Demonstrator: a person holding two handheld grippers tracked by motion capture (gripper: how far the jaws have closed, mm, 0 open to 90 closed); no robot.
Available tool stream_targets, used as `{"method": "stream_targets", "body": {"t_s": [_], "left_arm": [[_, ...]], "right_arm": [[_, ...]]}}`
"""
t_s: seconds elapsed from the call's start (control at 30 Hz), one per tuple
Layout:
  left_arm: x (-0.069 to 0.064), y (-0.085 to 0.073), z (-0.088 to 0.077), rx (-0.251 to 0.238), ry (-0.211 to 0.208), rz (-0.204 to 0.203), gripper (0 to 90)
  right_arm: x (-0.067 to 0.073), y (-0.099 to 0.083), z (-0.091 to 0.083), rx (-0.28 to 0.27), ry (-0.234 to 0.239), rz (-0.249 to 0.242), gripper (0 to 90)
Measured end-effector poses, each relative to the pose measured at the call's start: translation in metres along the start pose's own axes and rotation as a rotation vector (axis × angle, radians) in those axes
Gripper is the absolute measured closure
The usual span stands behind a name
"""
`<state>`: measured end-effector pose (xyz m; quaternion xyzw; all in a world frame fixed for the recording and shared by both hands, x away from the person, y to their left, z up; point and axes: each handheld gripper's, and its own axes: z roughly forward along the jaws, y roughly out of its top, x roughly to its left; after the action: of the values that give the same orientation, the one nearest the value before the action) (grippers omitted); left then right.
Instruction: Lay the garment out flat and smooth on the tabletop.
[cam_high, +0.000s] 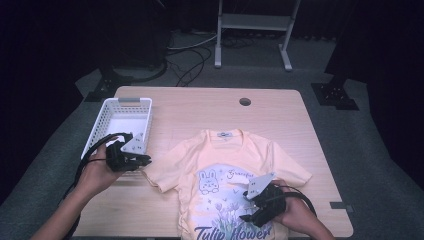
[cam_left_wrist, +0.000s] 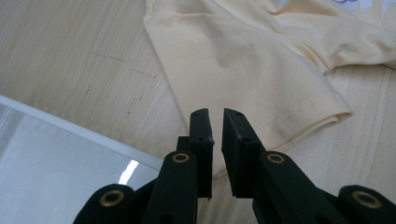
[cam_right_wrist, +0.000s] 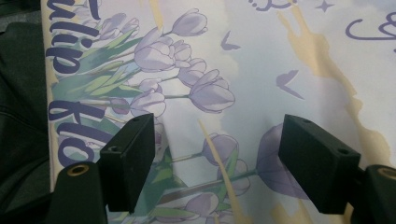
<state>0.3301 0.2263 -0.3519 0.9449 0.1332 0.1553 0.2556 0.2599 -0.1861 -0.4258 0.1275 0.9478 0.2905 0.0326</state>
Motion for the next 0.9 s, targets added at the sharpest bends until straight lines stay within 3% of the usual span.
{"method": "stream_targets", "body": {"t_s": [0.27, 0.43, 0.47, 0.6, 0.8, 0.87, 0.9], "left_arm": [[-0.015, 0.012, 0.003, -0.087, -0.067, -0.012, 72.1], [-0.030, 0.026, 0.016, -0.152, -0.128, -0.025, 63.8], [-0.030, 0.026, 0.016, -0.152, -0.128, -0.025, 61.3], [-0.044, 0.036, 0.035, -0.192, -0.194, -0.053, 53.2], [-0.055, 0.046, 0.047, -0.202, -0.230, -0.053, 41.4], [-0.062, 0.055, 0.057, -0.202, -0.314, -0.098, 34.9], [-0.066, 0.057, 0.060, -0.202, -0.327, -0.098, 34.0]], "right_arm": [[0.000, 0.002, 0.001, 0.011, 0.005, 0.010, 24.3], [0.000, 0.003, 0.001, 0.013, 0.002, 0.019, 23.3], [0.000, 0.003, 0.001, 0.010, -0.006, 0.020, 22.1], [0.000, 0.003, 0.000, -0.005, -0.016, 0.021, 21.0], [0.000, 0.001, -0.006, -0.026, -0.036, 0.024, 19.8], [-0.001, -0.002, -0.011, -0.033, -0.050, 0.031, 18.6], [-0.001, -0.004, -0.012, -0.035, -0.054, 0.034, 18.1]]}}
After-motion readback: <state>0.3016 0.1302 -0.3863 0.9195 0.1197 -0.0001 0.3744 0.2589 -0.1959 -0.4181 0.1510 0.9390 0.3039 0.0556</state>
